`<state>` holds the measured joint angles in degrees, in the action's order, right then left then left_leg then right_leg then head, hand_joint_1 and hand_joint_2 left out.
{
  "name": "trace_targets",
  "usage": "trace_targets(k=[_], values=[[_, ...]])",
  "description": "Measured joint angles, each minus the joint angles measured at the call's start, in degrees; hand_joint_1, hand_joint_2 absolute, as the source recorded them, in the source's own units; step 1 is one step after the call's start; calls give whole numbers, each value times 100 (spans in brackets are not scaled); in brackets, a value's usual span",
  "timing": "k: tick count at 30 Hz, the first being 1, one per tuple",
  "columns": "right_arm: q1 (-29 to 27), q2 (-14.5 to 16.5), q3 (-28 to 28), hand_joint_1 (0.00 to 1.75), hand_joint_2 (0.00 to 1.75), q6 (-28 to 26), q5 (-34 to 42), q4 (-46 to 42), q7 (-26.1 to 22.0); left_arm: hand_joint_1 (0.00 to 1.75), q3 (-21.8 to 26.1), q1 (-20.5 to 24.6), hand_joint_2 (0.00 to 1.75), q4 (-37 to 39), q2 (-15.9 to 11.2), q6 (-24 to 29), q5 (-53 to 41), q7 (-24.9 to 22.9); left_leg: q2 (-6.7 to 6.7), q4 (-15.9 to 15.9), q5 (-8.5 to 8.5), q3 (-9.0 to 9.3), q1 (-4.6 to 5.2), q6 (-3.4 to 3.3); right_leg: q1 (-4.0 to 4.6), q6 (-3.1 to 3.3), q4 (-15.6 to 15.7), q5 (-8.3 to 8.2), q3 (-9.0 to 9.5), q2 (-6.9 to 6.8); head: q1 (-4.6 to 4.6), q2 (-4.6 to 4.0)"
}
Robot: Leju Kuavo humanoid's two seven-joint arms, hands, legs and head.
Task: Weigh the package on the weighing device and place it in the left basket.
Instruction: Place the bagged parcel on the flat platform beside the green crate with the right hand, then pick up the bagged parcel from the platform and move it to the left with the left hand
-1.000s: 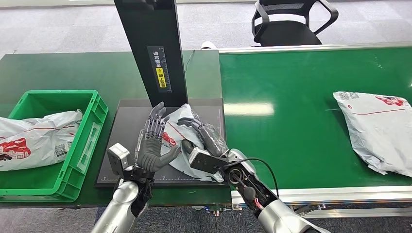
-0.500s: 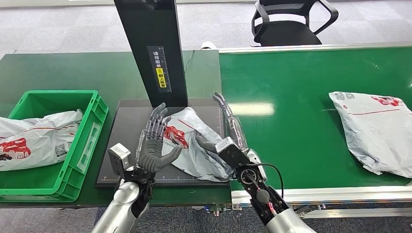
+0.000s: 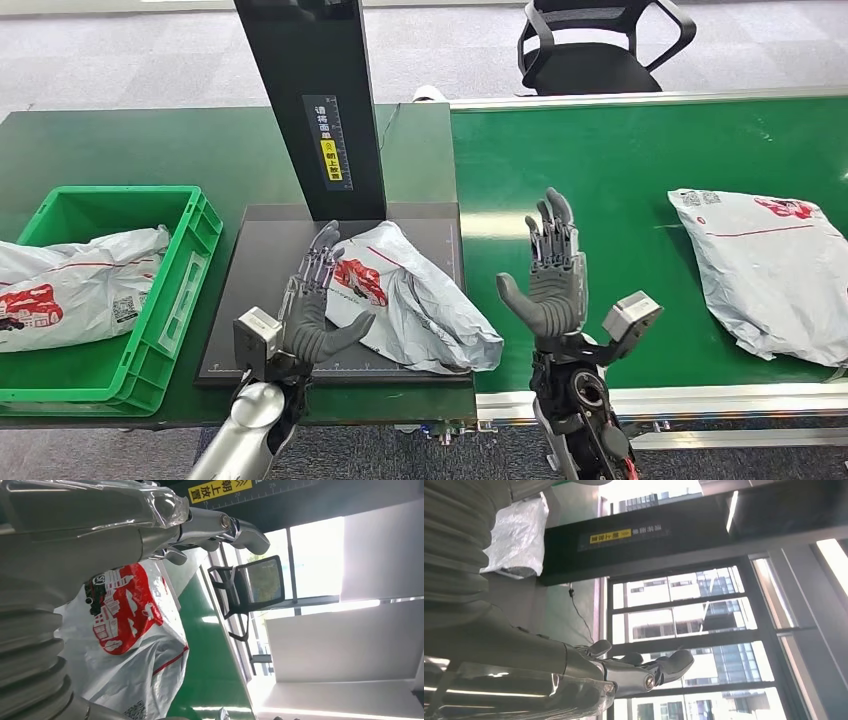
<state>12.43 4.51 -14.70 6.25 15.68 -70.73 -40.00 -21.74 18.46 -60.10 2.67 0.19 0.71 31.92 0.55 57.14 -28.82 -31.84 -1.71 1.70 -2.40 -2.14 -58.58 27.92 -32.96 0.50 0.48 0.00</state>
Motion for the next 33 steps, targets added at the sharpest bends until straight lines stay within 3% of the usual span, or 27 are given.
trace_targets(k=[10, 16, 20, 26, 33], values=[[-184, 28, 345, 0, 175, 77, -14, -273, 48, 0, -2, -103, 175, -150, -39, 151, -268, -23, -1, 0, 1, 4, 0, 0, 0, 0, 0, 0, 4, 0, 0, 0], [-351, 116, 601, 0, 175, 431, 2, -326, 240, 0, -82, -196, 175, -275, -73, 1089, -1894, -527, -1, -1, 0, 3, 0, 0, 0, 0, 0, 0, 3, 0, -1, 0], [-401, 188, 726, 0, 175, 588, -37, -303, 272, 0, -189, -245, 175, -284, -116, 1347, -2930, -1097, -1, -1, 0, 2, 0, 0, 0, 0, 0, 1, 3, 0, 0, 0], [-393, 356, 942, 0, 175, 767, -336, -194, 298, 0, -322, -205, 175, 125, -98, 808, -4105, -1843, 0, -1, 0, 7, 0, 0, 0, 0, 1, 0, 5, 0, 0, 0], [-390, 484, 1133, 0, 175, 814, -528, -135, 314, 0, -327, 7, 175, 700, 6, 386, -4176, -1852, -1, -1, 0, 7, 0, 0, 0, 0, 0, 0, 5, 0, -1, 0]])
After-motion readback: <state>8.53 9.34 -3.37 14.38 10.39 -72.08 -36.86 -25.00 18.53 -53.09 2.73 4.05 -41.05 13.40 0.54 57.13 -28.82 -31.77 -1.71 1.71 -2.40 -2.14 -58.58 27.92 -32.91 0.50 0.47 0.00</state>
